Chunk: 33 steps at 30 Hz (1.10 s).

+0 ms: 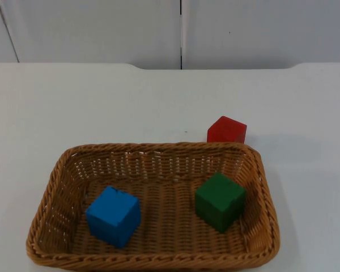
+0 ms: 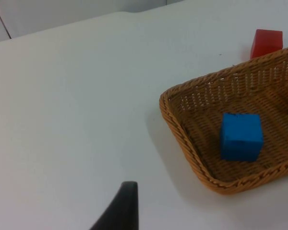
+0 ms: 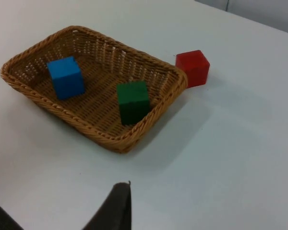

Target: Pick up one cube with each hand and place exactly two cubes into the same basket, leaving the remaining cube outside.

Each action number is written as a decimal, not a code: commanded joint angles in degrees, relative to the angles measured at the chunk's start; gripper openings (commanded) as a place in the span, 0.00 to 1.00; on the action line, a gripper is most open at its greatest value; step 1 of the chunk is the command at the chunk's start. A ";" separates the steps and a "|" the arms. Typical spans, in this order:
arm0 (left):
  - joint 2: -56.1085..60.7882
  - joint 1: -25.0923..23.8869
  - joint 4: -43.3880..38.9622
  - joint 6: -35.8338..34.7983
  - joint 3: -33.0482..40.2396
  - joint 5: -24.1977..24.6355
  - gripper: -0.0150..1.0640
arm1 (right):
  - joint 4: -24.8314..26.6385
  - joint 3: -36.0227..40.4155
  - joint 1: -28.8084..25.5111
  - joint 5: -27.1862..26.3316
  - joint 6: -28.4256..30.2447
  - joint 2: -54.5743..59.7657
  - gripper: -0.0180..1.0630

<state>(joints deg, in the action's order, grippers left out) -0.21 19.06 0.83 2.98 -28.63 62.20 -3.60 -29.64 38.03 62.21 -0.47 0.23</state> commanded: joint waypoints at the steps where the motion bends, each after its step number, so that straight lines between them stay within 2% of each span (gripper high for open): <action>1: 0.21 0.26 -0.26 -0.45 0.26 -0.60 0.99 | -0.18 0.20 -2.53 -0.44 -0.36 -0.23 0.99; 25: 0.21 0.26 -0.26 -0.45 0.26 -0.60 0.99 | -0.18 0.20 -25.92 -0.44 -0.36 -0.23 0.99; 33: 0.21 0.26 -0.26 -0.45 0.26 -0.60 0.99 | -0.18 0.20 -31.15 -0.44 -0.36 -0.23 0.99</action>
<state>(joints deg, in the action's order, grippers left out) -0.21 19.06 0.83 2.98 -28.63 62.20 -3.60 -29.64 8.22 62.10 -0.47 0.23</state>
